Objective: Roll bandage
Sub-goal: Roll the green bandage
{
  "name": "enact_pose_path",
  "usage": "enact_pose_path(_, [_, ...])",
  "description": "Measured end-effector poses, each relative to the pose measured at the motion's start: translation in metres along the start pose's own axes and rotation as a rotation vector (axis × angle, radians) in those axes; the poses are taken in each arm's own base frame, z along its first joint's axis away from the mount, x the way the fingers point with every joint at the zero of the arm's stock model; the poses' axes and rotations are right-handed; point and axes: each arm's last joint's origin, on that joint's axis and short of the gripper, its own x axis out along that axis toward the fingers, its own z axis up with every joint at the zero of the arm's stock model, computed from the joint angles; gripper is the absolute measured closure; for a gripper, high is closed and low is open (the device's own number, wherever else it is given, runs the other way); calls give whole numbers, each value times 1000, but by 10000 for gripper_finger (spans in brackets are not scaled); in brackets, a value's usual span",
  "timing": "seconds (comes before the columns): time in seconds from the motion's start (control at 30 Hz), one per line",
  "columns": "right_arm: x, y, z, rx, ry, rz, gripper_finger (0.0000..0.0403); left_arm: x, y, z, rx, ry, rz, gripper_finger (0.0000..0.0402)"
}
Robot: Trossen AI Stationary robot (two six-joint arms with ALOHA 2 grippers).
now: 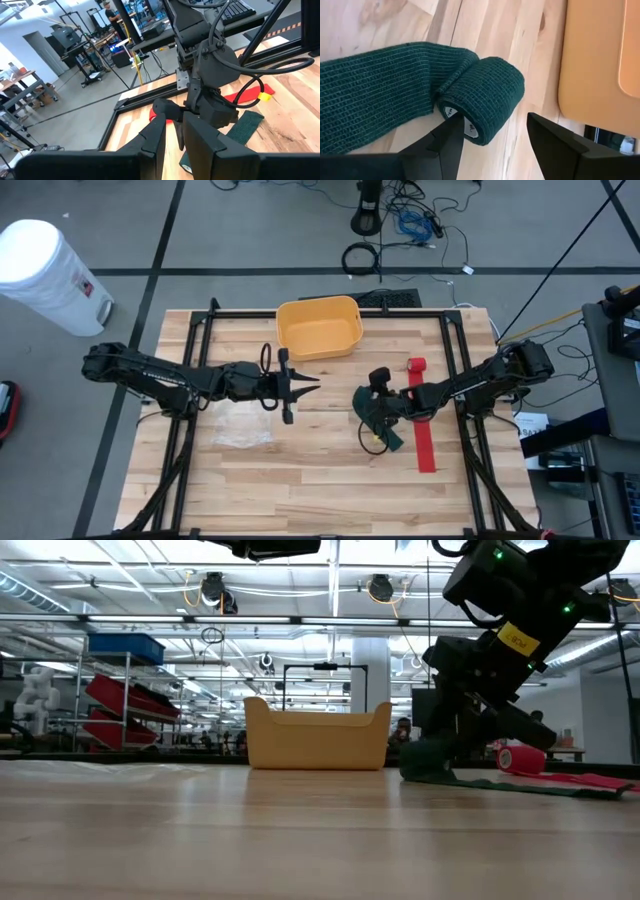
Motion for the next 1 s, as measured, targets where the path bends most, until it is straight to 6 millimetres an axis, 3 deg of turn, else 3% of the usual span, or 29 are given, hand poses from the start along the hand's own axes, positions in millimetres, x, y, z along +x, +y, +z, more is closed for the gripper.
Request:
enact_pose_path(0.5, [9,8,12,-125,-40,-92,204,0,0,1,-2,-8,3,328])
enact_pose_path(0.8, [22,16,13,-170,-13,-128,273,0,0,1,-1,-8,4,328])
enact_pose_path(1.0, [15,21,17,-185,-4,-199,295,0,0,0,1,1,0,328])
